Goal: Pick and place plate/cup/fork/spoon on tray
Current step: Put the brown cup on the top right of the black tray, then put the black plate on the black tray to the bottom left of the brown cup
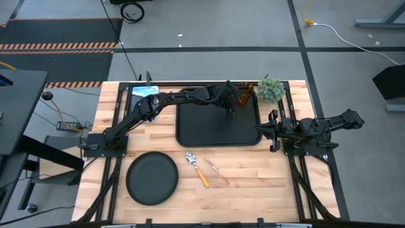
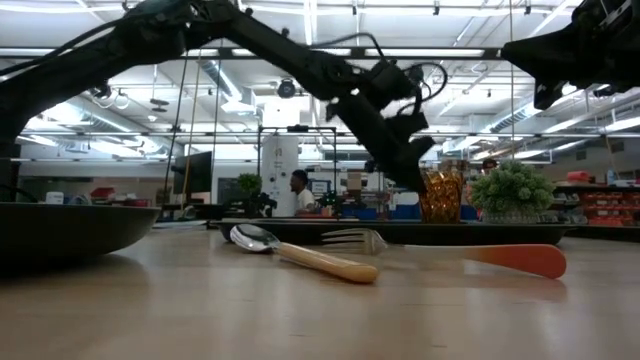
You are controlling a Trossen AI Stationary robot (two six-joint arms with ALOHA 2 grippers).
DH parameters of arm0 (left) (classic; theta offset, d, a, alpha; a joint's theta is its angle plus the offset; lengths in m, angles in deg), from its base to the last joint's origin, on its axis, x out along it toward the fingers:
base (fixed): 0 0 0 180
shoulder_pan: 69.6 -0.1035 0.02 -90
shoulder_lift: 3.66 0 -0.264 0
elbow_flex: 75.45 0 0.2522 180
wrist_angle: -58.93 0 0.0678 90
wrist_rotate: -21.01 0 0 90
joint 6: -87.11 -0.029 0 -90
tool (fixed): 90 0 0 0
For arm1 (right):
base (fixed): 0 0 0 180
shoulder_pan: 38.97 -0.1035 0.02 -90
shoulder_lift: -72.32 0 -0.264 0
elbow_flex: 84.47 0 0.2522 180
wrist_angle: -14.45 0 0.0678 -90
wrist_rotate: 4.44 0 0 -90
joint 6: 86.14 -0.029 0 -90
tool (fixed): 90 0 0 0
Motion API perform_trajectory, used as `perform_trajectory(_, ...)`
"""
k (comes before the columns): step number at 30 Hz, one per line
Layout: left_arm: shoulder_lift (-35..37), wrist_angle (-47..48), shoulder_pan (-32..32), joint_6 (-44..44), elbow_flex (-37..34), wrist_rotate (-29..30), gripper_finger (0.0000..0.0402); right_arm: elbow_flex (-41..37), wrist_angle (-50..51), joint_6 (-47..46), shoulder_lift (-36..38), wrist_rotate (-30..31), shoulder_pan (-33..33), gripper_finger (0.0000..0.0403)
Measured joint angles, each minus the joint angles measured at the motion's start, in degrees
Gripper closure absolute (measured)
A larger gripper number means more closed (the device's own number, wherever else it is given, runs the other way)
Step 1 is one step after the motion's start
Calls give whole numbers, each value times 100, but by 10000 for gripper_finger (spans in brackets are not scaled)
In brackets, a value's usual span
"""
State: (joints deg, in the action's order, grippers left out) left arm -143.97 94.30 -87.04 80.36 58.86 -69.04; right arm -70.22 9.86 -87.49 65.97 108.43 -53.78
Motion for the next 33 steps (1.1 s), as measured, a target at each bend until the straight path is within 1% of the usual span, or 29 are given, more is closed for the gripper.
perform_trajectory(4, 507, 959, 312, -446, 23, 33, 394, 0, 2, 1, 0, -2, -2, 369)
perform_trajectory(6, 782, 1261, 580, -749, -26, 209, 396, 0, 0, -1, 0, 0, -2, 369)
perform_trajectory(10, 1280, 1634, 1183, -1403, -193, 753, 396, 0, 0, -1, 0, 0, 0, 369)
perform_trajectory(12, 1503, 2001, 1458, -1495, -296, 971, 397, 0, -3, 0, -1, -5, -1, 369)
perform_trajectory(14, 1721, 2383, 1667, -1474, -544, 1070, 397, 0, 2, 0, 0, -5, -1, 369)
perform_trajectory(16, 1979, 2564, 1818, -1428, -986, 1097, 396, 0, -2, 0, 0, -4, 0, 369)
perform_trajectory(18, 2312, 2510, 1965, -1418, -1608, 1093, 396, 0, 2, 0, -2, -2, 0, 369)
perform_trajectory(21, 2972, 2059, 2191, -1326, -2789, 1082, 397, 0, 3, -1, -1, 0, 0, 369)
perform_trajectory(25, 3871, 1334, 2530, -856, -4308, 1077, 396, 0, 2, 1, -2, -13, -2, 369)
perform_trajectory(27, 4353, 1004, 2686, -534, -4851, 1077, 396, 0, -2, -1, 0, -15, 0, 369)
perform_trajectory(33, 5496, 862, 2909, 452, -6065, 1098, 396, 0, 2, 1, 0, -13, -2, 369)
